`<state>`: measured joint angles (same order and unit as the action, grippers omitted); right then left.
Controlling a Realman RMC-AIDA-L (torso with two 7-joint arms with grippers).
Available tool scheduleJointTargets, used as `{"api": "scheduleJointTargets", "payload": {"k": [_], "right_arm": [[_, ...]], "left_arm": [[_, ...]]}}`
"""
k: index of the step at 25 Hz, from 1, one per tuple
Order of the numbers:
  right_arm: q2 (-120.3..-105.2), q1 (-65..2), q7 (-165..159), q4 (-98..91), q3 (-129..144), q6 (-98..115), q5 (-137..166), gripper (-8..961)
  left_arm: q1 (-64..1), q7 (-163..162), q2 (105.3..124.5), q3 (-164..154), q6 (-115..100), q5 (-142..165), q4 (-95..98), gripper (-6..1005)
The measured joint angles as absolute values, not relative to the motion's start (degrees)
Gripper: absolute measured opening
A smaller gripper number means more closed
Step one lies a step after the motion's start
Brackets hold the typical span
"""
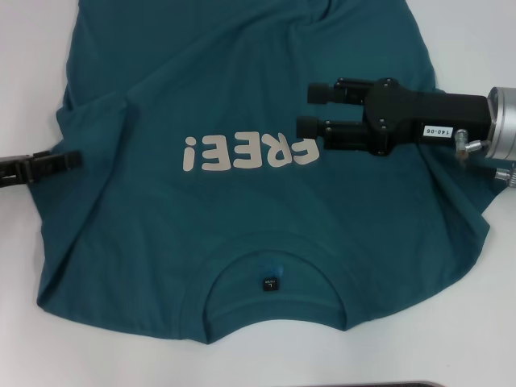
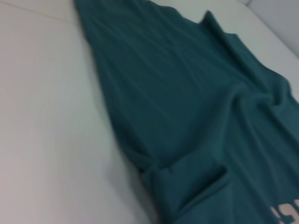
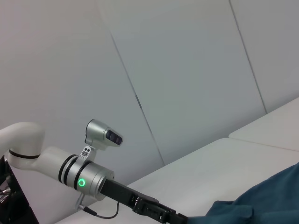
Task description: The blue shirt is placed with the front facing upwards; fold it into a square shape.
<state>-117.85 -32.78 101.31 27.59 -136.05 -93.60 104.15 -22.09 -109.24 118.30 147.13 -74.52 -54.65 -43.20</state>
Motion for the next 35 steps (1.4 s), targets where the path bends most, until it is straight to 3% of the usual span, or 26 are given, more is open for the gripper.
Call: {"api": "scheduleJointTargets", "payload": {"k": [35], "right_arm": [[-117.94,-32.7,101.4,27.6,-136.1,-93.7,104.1,760]], "left_arm": [[-20.0,-109.7,118.62,149.7,-69.1,-54.7,-44.4,703]]}}
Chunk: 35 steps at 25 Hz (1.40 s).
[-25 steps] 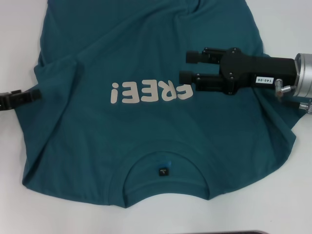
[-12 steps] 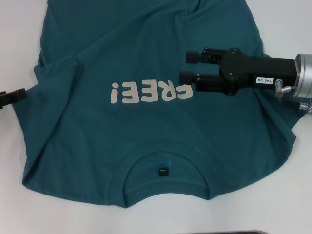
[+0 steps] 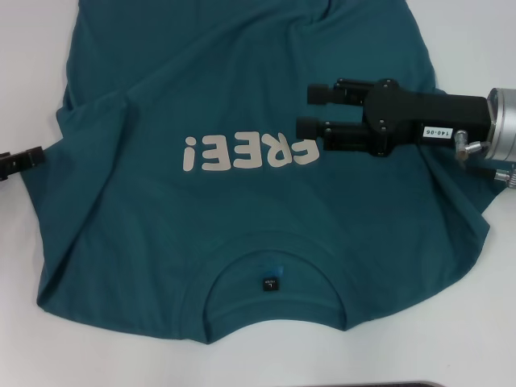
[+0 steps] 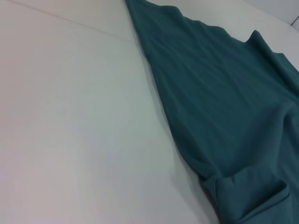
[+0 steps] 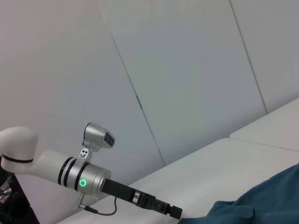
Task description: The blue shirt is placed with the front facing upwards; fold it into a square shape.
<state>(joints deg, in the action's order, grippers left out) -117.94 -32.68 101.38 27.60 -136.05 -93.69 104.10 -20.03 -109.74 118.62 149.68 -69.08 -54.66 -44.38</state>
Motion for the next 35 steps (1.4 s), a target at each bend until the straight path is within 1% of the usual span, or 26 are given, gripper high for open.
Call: {"api": "scheduleJointTargets", "payload": {"k": [8,35], "right_arm": [[-117.89,-32.7,101.6,27.6,-136.1,-93.7,103.6,761],[-117.85,-32.6,101.5,27.6,-136.1,-93.7,103.6,760]], "left_arm": [[-20.2,-109.5,119.17,149.6,-68.0,-54.7,-44.1,703],[-20.1,-109.3,119.17,149.1,-68.5,-54.5,-44.1,703]]}}
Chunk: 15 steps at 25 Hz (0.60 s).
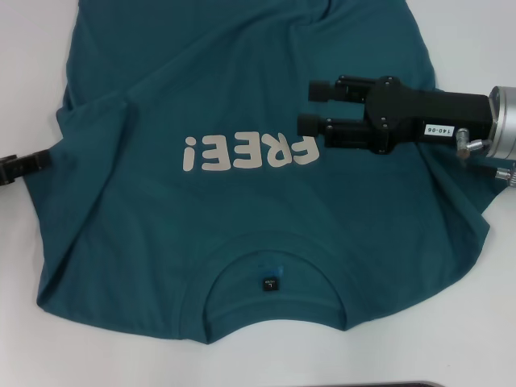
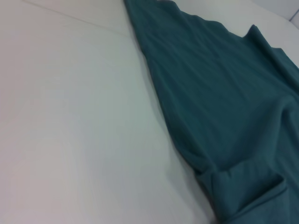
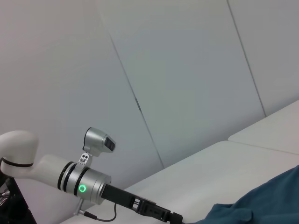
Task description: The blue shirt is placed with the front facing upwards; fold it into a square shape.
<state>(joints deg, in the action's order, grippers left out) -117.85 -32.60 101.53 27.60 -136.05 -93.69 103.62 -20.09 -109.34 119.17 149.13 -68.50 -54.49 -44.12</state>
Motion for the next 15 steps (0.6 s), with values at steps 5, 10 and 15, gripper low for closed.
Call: {"api": "scheduleJointTargets", "payload": {"k": [5,10,15], "right_arm": [[-117.85,-32.6,101.5,27.6,-136.1,-93.7,103.6,761],[-117.85,-32.6,101.5,27.6,-136.1,-93.7,103.5,761],[-117.85,-32.6,101.5,27.6,-136.1,-93.7,103.5,761]], "left_arm": [[-20.3,-109.7,119.0,147.4,-69.1,-54.5,-44.1,704],[-20.5,-109.8,119.03,147.3,-69.5,-54.5,-44.1,703],[-20.5,-109.9,118.96,147.2,-69.8,-54.5,-44.4,704]]}}
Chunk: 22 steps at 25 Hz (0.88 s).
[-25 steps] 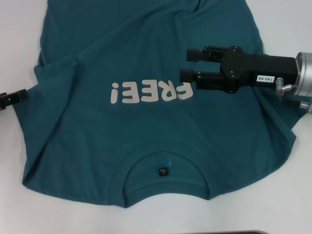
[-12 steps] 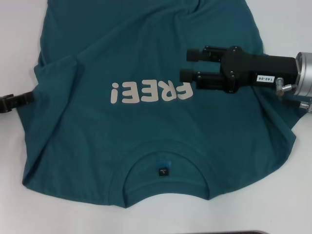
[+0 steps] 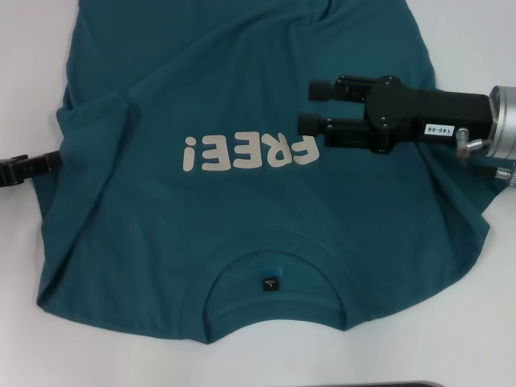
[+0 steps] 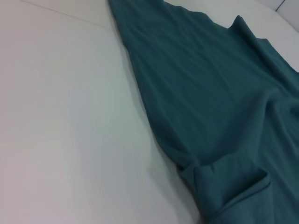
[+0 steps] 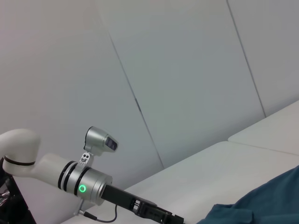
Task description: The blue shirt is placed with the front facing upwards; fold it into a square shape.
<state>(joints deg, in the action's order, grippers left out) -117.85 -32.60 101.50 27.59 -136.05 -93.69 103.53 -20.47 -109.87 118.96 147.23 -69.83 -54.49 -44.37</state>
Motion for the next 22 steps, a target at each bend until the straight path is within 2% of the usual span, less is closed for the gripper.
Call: {"api": "scheduleJointTargets", "payload": {"k": [22], "right_arm": [[-117.85,-32.6,101.6,27.6,-136.1,-93.8,103.4,761]], "left_arm": [[-21.2,-109.8,118.81,147.2,-75.5,-54.5,-44.5,703]]}}
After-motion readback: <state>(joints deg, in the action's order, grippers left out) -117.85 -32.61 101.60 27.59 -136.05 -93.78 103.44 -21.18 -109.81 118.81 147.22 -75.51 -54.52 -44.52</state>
